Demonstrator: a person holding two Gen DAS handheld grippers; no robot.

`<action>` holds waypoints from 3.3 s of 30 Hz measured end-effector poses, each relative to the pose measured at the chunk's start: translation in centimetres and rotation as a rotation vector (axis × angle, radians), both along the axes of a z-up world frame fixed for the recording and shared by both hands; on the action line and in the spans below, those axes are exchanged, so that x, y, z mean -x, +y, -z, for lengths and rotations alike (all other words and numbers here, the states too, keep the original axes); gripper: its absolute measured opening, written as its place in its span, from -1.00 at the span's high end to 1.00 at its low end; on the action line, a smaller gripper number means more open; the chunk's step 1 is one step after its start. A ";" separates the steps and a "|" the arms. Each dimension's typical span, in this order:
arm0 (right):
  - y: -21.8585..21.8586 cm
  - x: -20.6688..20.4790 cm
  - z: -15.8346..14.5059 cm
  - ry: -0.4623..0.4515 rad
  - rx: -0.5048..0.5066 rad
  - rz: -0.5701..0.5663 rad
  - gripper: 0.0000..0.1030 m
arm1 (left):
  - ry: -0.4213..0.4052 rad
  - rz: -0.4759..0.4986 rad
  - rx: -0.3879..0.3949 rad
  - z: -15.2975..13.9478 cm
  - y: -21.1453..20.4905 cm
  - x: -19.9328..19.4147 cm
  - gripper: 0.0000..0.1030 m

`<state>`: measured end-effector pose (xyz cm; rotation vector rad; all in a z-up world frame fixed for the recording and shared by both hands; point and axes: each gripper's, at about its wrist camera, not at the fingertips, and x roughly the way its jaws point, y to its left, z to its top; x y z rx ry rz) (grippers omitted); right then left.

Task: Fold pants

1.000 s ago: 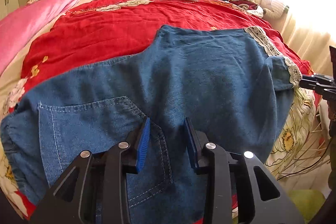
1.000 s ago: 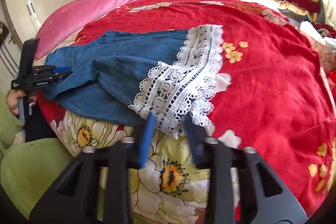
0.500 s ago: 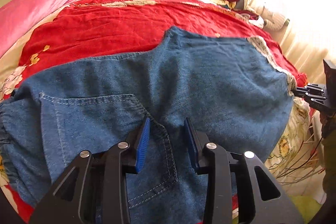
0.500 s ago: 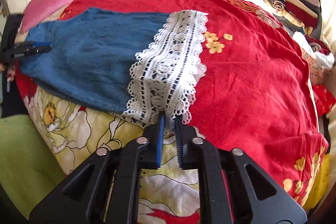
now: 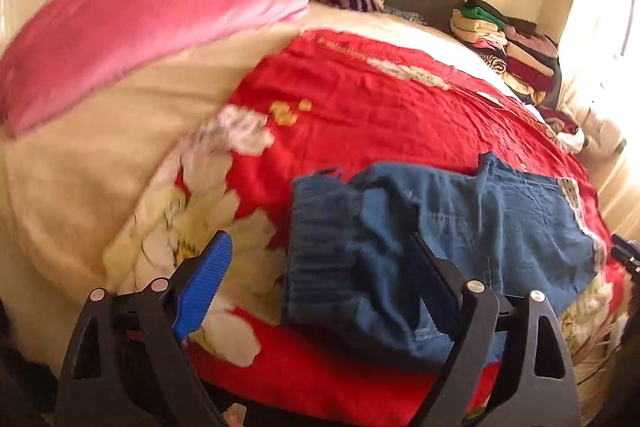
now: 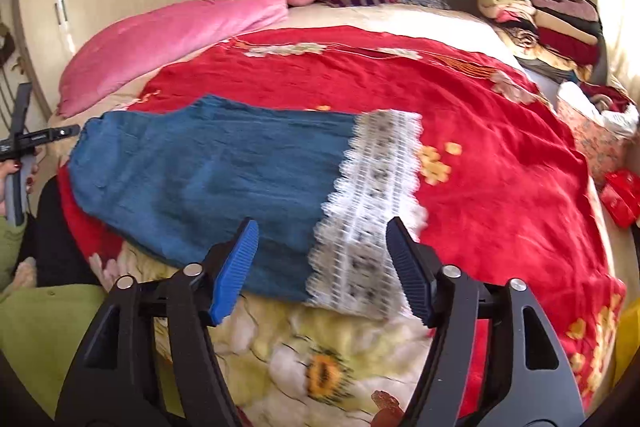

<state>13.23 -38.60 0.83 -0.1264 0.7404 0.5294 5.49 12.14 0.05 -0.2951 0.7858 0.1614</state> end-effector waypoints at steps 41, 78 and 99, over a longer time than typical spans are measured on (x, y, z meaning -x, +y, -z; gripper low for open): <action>5.7 0.5 1.7 0.055 -0.077 -0.065 -0.59 | -0.136 0.148 -0.143 -5.0 -6.5 0.8 -0.58; 9.0 -2.0 1.9 0.035 -0.026 -0.059 -0.82 | 0.048 0.398 -0.157 1.1 -16.2 -6.7 -0.91; 5.2 -2.1 3.5 0.075 -0.066 0.097 -0.82 | 0.083 0.449 -0.116 2.6 -17.8 -8.8 -0.91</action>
